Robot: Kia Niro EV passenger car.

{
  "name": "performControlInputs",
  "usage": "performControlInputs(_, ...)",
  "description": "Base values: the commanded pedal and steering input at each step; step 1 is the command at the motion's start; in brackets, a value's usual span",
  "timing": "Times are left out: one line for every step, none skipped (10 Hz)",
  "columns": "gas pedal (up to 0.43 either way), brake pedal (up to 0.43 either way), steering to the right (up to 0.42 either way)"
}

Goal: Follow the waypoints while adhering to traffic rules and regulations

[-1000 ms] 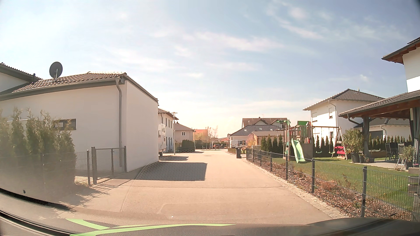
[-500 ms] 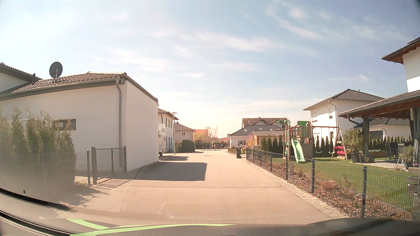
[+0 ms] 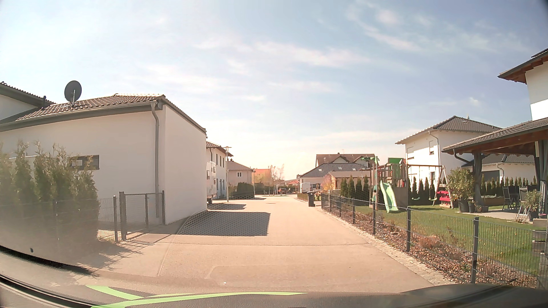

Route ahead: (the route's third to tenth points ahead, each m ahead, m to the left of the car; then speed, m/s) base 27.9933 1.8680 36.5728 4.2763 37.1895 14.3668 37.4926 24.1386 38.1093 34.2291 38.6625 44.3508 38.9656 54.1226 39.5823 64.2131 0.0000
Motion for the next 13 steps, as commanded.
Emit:
performControlInputs(0.000,0.384,0.000)
performControlInputs(0.000,0.378,0.000)
performControlInputs(0.000,0.378,0.000)
performControlInputs(0.000,0.378,0.000)
performControlInputs(0.000,0.378,0.000)
performControlInputs(0.000,0.378,0.000)
performControlInputs(0.000,0.378,0.000)
performControlInputs(0.000,0.378,0.000)
performControlInputs(0.000,0.378,0.000)
performControlInputs(0.000,0.372,0.000)
performControlInputs(0.000,0.378,0.000)
performControlInputs(0.000,0.372,0.000)
performControlInputs(0.000,0.372,0.000)
